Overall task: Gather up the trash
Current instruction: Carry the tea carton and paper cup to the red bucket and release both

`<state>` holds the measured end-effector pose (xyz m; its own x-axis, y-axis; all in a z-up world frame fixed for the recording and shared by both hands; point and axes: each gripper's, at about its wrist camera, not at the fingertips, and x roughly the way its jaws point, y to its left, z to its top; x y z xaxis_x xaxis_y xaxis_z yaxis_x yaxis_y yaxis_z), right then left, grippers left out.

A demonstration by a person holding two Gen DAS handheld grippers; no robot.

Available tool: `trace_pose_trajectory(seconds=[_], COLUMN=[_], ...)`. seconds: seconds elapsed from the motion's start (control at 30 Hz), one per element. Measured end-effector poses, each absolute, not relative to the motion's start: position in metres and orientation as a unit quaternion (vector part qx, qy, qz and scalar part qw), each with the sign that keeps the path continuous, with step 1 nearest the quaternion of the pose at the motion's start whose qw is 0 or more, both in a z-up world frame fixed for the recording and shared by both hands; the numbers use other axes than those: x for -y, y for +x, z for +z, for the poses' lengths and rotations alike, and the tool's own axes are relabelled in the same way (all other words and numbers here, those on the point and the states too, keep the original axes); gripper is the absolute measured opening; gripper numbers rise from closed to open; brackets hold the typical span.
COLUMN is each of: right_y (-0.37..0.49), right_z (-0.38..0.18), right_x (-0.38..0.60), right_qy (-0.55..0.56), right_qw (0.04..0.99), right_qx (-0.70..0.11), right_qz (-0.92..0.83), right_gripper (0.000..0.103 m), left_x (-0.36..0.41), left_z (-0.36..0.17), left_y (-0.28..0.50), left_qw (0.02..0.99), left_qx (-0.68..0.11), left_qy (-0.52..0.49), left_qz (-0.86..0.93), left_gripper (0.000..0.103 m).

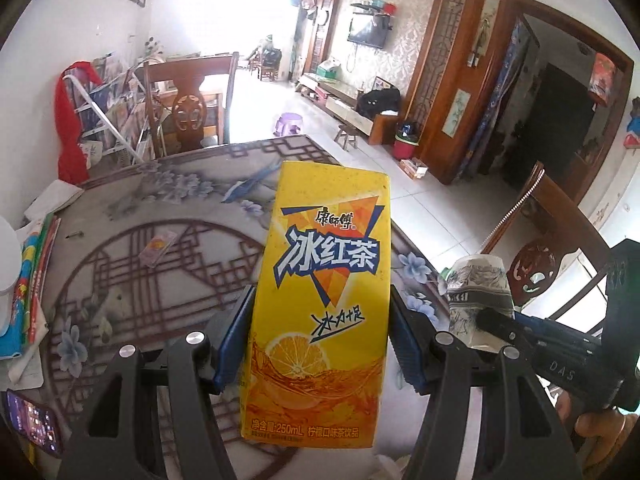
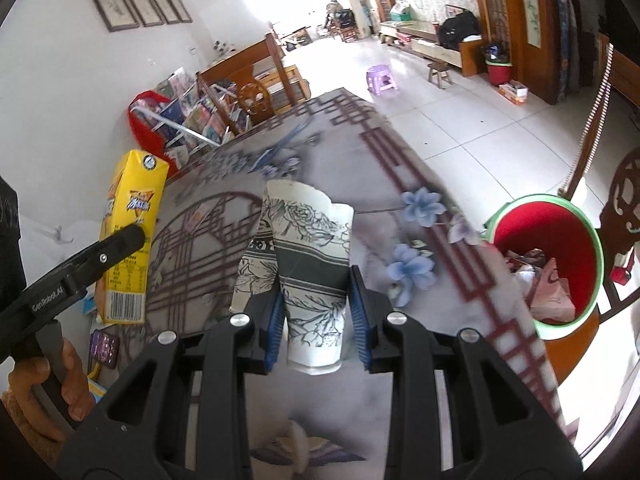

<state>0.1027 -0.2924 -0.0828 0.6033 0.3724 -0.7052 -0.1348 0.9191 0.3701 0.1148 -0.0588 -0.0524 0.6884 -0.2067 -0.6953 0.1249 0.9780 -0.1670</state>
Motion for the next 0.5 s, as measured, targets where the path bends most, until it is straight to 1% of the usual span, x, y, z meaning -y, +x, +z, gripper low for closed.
trace_pose_trajectory(seconds=[0.17,0.5], right_y=[0.111,0.133], right_z=[-0.087,-0.095], right_x=[0.33,0.422], right_qy=[0.151,0.165], right_qw=[0.883,0.884], right_qx=[-0.425,-0.427], right_qz=[0.13,0.099], right_gripper=[0.029,0.029], left_x=[0.09,0.185], left_z=[-0.055,-0.07], left_y=[0.123,0.15], left_qw=[0.913,0.901], left_qx=[-0.392,-0.413], left_qy=[-0.049,-0.036], left_qz=[-0.098,-0.128], left_gripper=[0.06,0.06])
